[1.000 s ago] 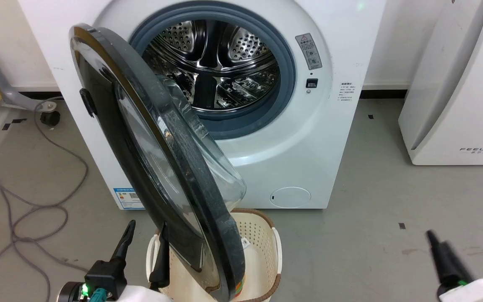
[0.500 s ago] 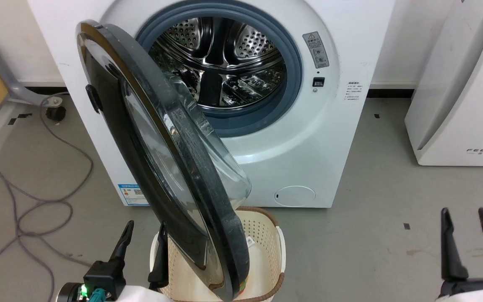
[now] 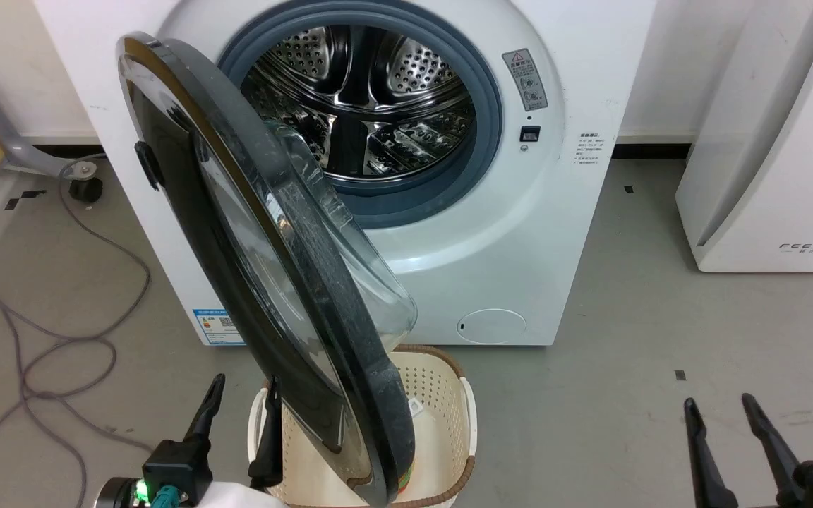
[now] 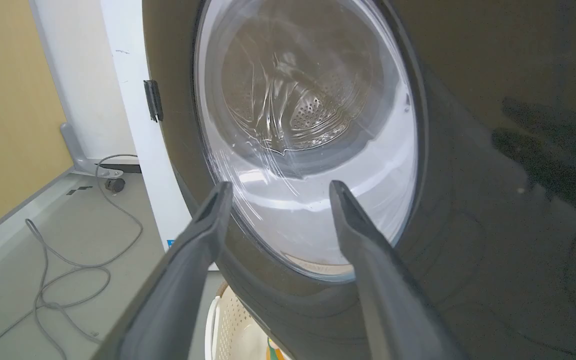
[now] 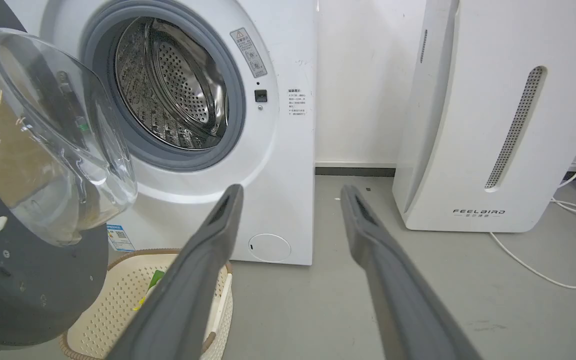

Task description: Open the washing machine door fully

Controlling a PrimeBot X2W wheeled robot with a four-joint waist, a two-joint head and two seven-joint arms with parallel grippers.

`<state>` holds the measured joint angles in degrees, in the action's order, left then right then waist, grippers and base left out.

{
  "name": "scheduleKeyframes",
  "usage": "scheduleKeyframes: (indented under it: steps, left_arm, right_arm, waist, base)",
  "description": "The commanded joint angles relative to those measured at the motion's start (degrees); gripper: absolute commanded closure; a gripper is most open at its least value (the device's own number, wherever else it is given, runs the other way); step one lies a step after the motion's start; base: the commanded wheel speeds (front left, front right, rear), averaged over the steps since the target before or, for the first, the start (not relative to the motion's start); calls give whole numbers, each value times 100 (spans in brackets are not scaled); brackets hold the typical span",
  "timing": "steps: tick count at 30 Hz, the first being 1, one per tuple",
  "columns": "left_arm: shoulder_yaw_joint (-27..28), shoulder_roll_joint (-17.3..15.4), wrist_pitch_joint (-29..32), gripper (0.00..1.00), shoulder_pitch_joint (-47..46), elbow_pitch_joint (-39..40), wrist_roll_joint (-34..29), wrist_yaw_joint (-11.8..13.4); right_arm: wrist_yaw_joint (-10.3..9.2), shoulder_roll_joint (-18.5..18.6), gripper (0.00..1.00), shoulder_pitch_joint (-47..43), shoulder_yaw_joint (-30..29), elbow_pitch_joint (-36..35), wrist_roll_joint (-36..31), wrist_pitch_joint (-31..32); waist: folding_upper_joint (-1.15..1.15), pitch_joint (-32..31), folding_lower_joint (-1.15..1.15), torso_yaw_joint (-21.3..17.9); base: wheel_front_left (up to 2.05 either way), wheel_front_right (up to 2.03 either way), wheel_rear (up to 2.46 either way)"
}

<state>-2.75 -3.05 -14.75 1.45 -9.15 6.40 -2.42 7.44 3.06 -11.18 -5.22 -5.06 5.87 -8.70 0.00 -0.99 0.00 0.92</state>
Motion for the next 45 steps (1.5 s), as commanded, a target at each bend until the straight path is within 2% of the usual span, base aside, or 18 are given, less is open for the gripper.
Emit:
scheduleKeyframes:
  steps: [1,2,3,4,12,16,22,29,38,45]
  left_arm:
    - [5,-30,-25,0,-16,-38,-34,15]
    - [2,-31,-25,2,-18,-61,-36,14]
    - [2,-31,-25,60,-23,-72,-34,13]
    - [2,-30,-25,100,-28,-75,-30,11]
    - [34,-27,-25,100,-39,8,-11,41]
    - [119,-24,-25,100,-105,311,8,119]
    - [261,-31,-25,100,-326,1088,-18,245]
    - [234,-27,-25,100,-703,2322,-33,257]
    - [-269,-11,60,100,-1135,3925,-12,176]
    - [-1285,2,698,100,-886,4255,259,-8]
  right_arm:
    - [5,-17,0,12,26,25,40,-33]
    - [5,-17,0,23,44,38,52,-37]
    - [5,-17,0,32,53,49,53,-40]
    - [5,-17,0,40,60,59,49,-41]
    - [5,-18,0,82,104,112,49,-37]
    - [5,-18,0,98,131,119,49,-47]
    - [5,-18,0,116,143,148,67,-78]
    - [5,-18,0,137,172,180,54,-111]
    - [5,-18,0,142,206,198,44,-108]
    - [5,-18,0,140,205,241,50,-97]
  waist:
    - [0,0,0,-1]
    - [0,0,0,0]
    - [0,0,0,1]
    - [0,-1,0,3]
    - [0,2,0,26]
    - [0,16,0,42]
    - [0,39,0,65]
    - [0,40,0,51]
    - [0,48,0,-19]
    - [0,66,0,-53]
  base:
    - [0,0,0]
    - [0,0,0]
    - [0,0,0]
    - [0,0,0]
    - [0,0,0]
    - [0,0,0]
    - [0,0,0]
    - [0,0,0]
    - [0,0,0]
    - [0,0,0]
